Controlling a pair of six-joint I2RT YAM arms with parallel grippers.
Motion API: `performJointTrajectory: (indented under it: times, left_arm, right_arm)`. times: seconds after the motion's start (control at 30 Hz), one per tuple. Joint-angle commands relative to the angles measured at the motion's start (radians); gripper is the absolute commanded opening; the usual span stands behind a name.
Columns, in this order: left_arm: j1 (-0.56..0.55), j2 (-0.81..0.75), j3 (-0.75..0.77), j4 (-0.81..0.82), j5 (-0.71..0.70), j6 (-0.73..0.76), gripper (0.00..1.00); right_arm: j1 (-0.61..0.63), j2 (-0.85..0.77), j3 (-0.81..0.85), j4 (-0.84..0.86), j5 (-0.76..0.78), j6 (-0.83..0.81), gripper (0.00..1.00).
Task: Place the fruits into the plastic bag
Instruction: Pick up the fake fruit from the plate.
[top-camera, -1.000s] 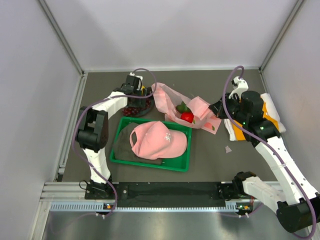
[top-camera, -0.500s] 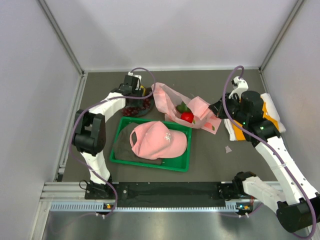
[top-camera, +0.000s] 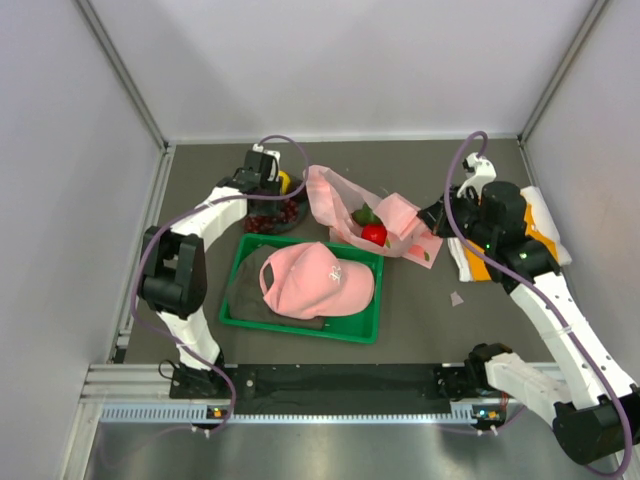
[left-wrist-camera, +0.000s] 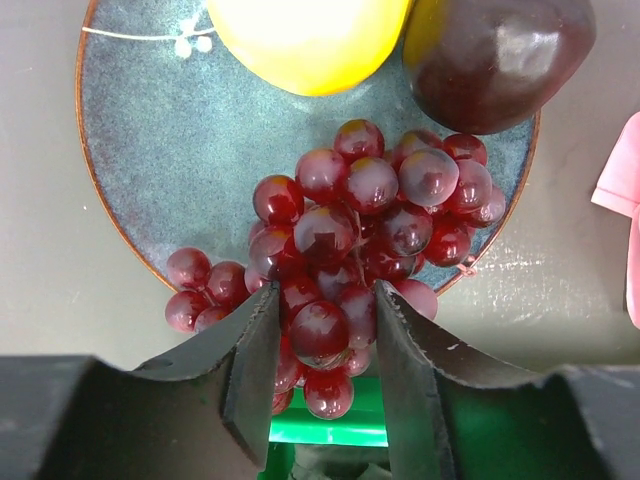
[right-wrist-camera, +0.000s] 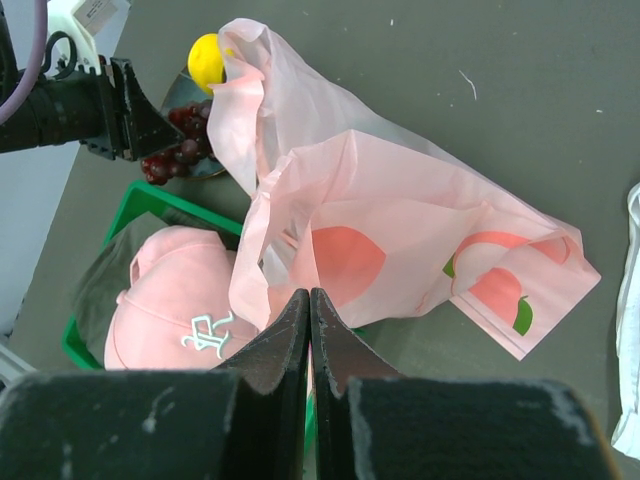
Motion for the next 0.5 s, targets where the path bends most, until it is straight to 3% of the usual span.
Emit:
performJointTrajectory:
  times: [0.0, 0.07, 0.47]
  left_arm:
    - [0.003, -0.048, -0.005, -0.026, -0.002, 0.010, 0.04]
    - [0.003, -0.078, -0.011, -0.026, -0.002, 0.008, 0.00]
    - [0.003, -0.229, -0.017, -0.006, -0.023, -0.003, 0.00]
  right_arm:
    - [-0.005, -0.024, 0.000, 0.033, 0.003, 0.007, 0.00]
    - [-0.005, -0.029, -0.002, 0.030, 0.008, 0.007, 0.00]
    - [-0.005, -0.032, 0.000, 0.033, 0.000, 0.010, 0.00]
